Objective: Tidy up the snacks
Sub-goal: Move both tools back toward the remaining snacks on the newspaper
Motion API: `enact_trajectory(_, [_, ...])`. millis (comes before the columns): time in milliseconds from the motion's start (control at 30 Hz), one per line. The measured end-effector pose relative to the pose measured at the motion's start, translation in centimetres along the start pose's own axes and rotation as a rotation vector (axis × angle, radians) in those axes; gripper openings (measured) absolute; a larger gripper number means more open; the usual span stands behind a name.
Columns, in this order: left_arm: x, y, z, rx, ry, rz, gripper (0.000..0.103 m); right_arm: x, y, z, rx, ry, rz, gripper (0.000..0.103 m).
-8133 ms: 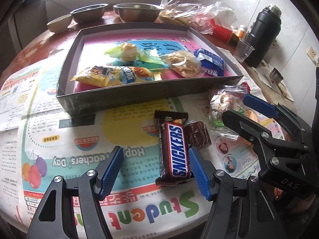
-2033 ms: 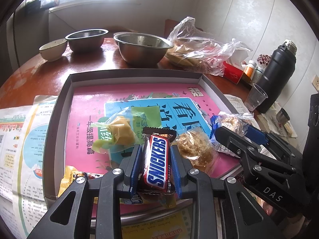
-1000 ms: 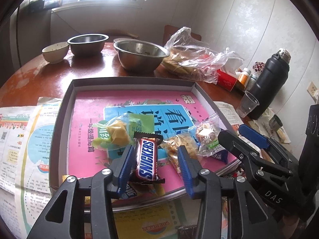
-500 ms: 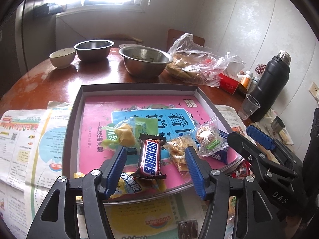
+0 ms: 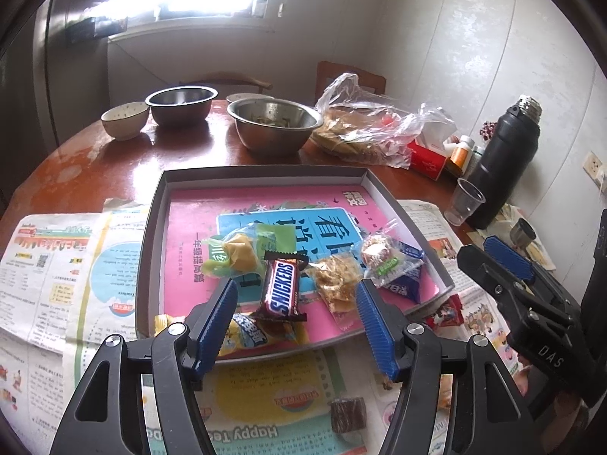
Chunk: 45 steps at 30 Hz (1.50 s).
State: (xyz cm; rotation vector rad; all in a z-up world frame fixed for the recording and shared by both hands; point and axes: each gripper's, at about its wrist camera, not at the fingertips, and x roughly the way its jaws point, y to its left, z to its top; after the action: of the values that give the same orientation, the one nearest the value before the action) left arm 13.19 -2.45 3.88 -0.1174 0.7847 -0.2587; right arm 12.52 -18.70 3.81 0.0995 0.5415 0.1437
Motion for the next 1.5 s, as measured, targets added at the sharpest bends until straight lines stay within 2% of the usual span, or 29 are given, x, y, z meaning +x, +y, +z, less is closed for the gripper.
enact_trajectory(333, [-1.4, -0.8, -1.3, 0.023, 0.014, -0.005, 0.067, -2.9, -0.8, -0.8, 0.004, -0.014, -0.011, 0.073])
enact_trajectory(933, [-1.5, -2.3, -4.5, 0.068, 0.093, -0.009, 0.067, -5.5, -1.7, -3.3, -0.001, 0.048, -0.050, 0.074])
enact_trajectory(1333, [-1.1, -3.1, -6.0, 0.082, 0.136, -0.014, 0.067, -6.1, -2.4, -6.3, 0.005, 0.160, -0.102, 0.074])
enact_trajectory(1500, [-0.5, -3.6, -6.7, 0.099, 0.158, -0.014, 0.067, -5.6, -3.0, -8.1, 0.062, 0.231, -0.105, 0.074])
